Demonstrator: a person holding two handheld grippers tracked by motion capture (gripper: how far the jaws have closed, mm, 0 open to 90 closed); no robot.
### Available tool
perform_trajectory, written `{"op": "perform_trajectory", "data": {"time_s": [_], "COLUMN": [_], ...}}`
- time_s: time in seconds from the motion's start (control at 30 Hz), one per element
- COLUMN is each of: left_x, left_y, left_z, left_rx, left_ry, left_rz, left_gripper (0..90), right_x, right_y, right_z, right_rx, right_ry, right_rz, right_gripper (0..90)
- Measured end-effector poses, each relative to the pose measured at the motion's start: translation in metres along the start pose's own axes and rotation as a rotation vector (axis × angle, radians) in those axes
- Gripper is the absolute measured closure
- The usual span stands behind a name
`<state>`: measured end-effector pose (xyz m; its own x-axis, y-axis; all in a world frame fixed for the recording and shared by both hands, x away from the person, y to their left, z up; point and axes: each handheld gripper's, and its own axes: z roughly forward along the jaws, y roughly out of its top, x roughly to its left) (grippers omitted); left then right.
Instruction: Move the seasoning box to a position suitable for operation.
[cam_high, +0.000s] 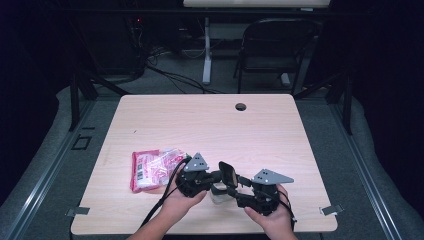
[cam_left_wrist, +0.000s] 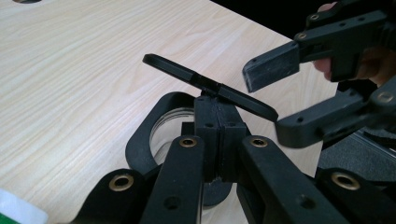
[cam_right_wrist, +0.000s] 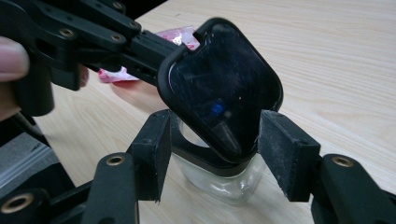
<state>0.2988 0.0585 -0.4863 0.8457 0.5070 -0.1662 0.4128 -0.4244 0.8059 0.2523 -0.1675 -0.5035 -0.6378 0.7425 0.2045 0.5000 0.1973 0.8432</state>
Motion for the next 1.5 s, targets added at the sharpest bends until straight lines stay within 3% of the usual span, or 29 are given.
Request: {"op": "perform_trajectory", "data": {"time_s": [0.27, 0.53, 0.77, 0.87, 0.97, 1.1, 1.17, 1.3, 1.5], "left_x": [-0.001, -0.002, 0.01, 0.02, 0.026, 0.034, 0.037, 0.036, 0.034], "left_y": [0.005, 0.006, 0.001, -0.004, -0.007, -0.01, -0.012, -0.014, -0.016], "left_z": [0.003, 0.004, 0.004, 0.008, 0.01, 0.016, 0.021, 0.026, 0.033], "left_rx": [0.008, 0.006, -0.006, -0.003, 0.0, 0.024, 0.04, 0.054, 0.085], "left_ry": [-0.001, 0.004, 0.047, 0.106, 0.106, 0.124, 0.114, 0.118, 0.104], "left_rz": [0.003, 0.006, -0.017, -0.038, -0.056, -0.066, -0.074, -0.07, -0.053], "left_gripper": [89.3, 87.8, 78.5, 66.8, 64.1, 62.9, 61.8, 61.6, 70.4], "right_x": [-0.001, -0.002, -0.003, -0.003, -0.003, -0.003, -0.003, -0.004, -0.003], "right_y": [-0.003, -0.004, -0.005, -0.005, -0.005, -0.005, -0.005, -0.005, -0.005], "right_z": [0.01, 0.013, 0.012, 0.011, 0.011, 0.01, 0.009, 0.009, 0.008], "right_rx": [0.029, 0.005, -0.004, -0.003, -0.005, -0.007, -0.014, -0.02, -0.028], "right_ry": [-0.036, -0.075, -0.067, -0.07, -0.072, -0.07, -0.072, -0.072, -0.081], "right_rz": [0.006, 0.015, 0.012, 0.001, 0.006, 0.007, 0.009, 0.013, 0.008], "right_gripper": [43.1, 46.9, 49.5, 50.4, 51.2, 52.0, 52.9, 53.5, 56.0]}}
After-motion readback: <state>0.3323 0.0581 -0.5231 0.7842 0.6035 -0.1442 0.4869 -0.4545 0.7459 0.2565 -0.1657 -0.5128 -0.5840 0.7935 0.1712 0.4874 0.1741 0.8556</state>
